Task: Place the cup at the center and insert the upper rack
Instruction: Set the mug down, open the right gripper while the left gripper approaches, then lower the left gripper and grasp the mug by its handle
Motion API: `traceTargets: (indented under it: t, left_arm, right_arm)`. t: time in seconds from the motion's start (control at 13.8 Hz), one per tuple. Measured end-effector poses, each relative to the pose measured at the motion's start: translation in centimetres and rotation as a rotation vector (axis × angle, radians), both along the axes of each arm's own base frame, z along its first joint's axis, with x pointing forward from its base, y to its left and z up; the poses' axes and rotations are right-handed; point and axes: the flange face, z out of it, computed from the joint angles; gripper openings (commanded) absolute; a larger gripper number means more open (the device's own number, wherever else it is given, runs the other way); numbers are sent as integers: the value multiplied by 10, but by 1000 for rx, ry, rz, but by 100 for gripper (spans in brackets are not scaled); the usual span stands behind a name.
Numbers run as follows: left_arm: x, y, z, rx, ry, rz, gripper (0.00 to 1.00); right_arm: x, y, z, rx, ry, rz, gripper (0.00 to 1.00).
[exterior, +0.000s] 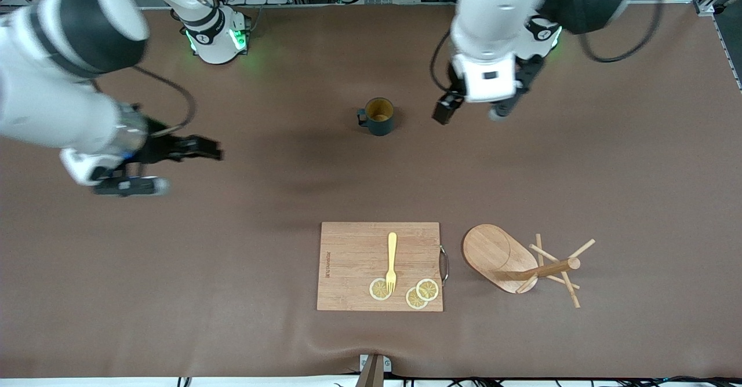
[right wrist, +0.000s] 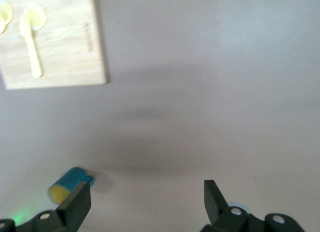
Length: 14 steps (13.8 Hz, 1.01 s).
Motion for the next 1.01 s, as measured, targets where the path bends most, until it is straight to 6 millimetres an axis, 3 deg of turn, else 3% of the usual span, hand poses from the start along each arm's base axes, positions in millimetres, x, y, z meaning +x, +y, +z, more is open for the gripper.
traceTargets:
  t: [0.14,0.43,0.58,0.72,1.01]
  left_arm:
    - [-22,-47,-26,67,-21,19,100]
    - [-61,-118,-86,200,-86,92,100]
    - [-81,-154,-120,251,-124,140,100]
    - [-104,-184,-151,297,-159,156,100]
    - [-155,-224,-200,369,-246,147,100]
  right_arm:
    - [6,-57,-1,-65,-25,35,100]
    - [6,-122,4,-184,-52,105,100]
    - [6,-137,7,-220,-62,119,100]
    - [9,-137,8,-229,-87,121,100]
    - [9,-137,5,-232,-88,123,100]
